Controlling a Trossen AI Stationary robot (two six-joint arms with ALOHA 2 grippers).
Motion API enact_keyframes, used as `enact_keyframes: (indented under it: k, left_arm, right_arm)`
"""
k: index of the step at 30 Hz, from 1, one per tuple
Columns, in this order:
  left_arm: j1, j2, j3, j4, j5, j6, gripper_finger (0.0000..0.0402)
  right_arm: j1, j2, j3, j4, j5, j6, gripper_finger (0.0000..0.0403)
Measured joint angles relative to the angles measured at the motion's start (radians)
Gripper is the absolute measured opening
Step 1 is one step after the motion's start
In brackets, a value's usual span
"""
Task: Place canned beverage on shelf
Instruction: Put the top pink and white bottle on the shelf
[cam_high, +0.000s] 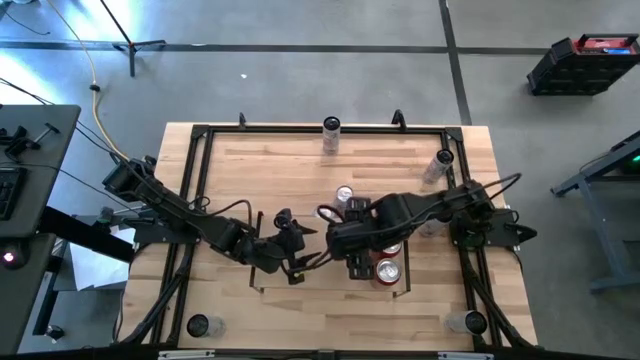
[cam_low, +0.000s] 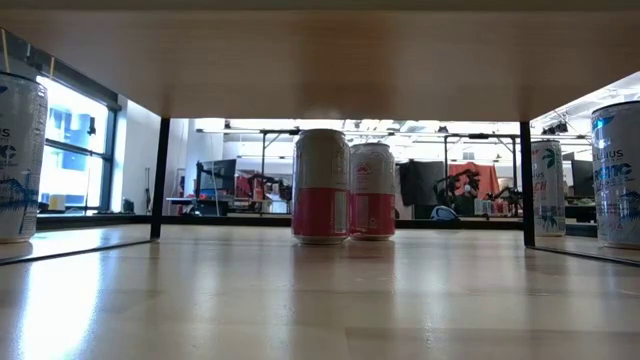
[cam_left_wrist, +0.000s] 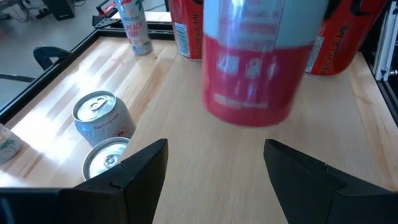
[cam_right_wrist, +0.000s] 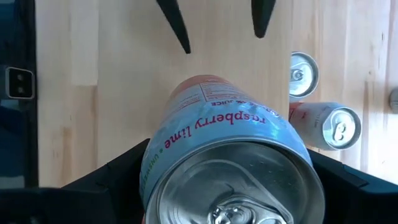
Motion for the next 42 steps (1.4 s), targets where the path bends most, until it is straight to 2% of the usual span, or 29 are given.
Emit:
enact_keyframes:
  k: [14, 26, 42]
  left_arm:
    - [0.001, 0.000, 0.000, 0.002, -0.001, -0.001, 0.0255]
    - [0.000, -0.001, 0.000, 0.021, -0.003, 0.003, 0.0255]
    - [-0.041, -0.092, 0.001, 0.014, 0.014, 0.073, 0.0255]
  right_arm:
    - [-0.131, 0.010, 0.000, 0.000, -0.059, -0.117, 0.0303]
    - [-0.153, 0.014, 0.000, -0.001, -0.094, -0.160, 0.0303]
    - [-0.153, 0.052, 0.000, 0.000, -0.106, -0.166, 0.0303]
